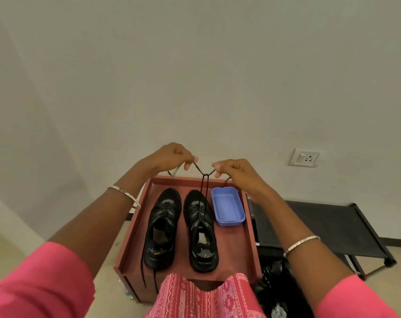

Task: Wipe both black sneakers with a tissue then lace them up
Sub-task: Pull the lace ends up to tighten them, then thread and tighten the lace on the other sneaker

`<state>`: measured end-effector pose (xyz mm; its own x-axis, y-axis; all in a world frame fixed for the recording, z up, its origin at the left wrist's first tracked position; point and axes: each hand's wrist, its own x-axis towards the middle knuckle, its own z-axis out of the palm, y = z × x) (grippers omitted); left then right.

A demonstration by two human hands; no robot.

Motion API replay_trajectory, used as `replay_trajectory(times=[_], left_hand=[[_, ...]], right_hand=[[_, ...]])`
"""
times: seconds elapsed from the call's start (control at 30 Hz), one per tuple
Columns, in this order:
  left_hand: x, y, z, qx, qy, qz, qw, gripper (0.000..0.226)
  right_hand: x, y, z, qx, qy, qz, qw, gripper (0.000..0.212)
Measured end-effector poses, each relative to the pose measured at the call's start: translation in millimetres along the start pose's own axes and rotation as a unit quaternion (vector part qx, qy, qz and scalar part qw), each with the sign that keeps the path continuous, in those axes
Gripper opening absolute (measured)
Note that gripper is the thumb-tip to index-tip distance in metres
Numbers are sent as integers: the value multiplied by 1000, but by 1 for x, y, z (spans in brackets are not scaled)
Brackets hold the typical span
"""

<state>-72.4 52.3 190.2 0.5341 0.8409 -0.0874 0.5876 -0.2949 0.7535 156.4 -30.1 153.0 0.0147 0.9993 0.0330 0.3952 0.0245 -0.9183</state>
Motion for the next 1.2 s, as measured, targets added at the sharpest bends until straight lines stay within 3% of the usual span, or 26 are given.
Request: replay_trajectory(times=[0.07,0.1,0.17,0.2,0.27,0.37,0.43,0.5,0.6,0.67,0.73,0.83,0.9,0.97,1.03,1.1,1.13,1.2], left_hand=[[3,-9,21,-250,-4,-9,968,37],[7,-14,35,-380,0,-7,925,37],[17,-34,56,-617,33,-40,785,44],[20,-47,62,-673,63,-59,734,43],[20,-84,66,-695,166,-107,691,34],[-3,-164,50,-593,358,-228,684,23],[-25,-207,44,-484,429,-306,698,18],[-34,-225,52,-396,432,-342,735,19],[-26,-213,69,-335,400,-316,792,23],[-20,-190,71,-323,327,-292,839,27],[-17,-165,71,-319,191,-278,886,25],[-28,-122,79,-290,-55,-276,915,10],[-37,-100,92,-302,-206,-269,891,25],[-42,-86,112,-308,-291,-267,866,36],[-39,-82,142,-261,-232,-275,896,35],[-28,-90,172,-85,-52,-245,964,21],[-23,-96,184,0,29,-230,973,18],[-17,-107,204,51,113,-221,967,23]], right_hand=[[5,6,18,241,-12,48,969,27],[9,15,26,366,-18,67,928,27],[16,38,36,536,-19,109,837,23],[17,53,36,578,-1,126,806,22],[10,91,24,633,76,151,755,23],[-22,161,-21,638,255,209,696,16],[-49,201,-42,632,317,224,671,26],[-62,221,-40,606,323,243,685,34],[-59,216,-16,552,321,253,727,30],[-57,194,-6,464,321,258,784,33],[-61,167,2,327,284,255,864,33],[-76,135,13,98,96,256,957,38],[-84,127,22,-50,-71,274,958,36],[-86,131,36,-140,-153,263,942,27],[-78,142,57,-185,-104,218,952,23],[-67,147,82,-179,-2,190,965,11],[-61,149,94,-157,40,187,969,4],[-48,154,115,-110,100,187,971,16]])
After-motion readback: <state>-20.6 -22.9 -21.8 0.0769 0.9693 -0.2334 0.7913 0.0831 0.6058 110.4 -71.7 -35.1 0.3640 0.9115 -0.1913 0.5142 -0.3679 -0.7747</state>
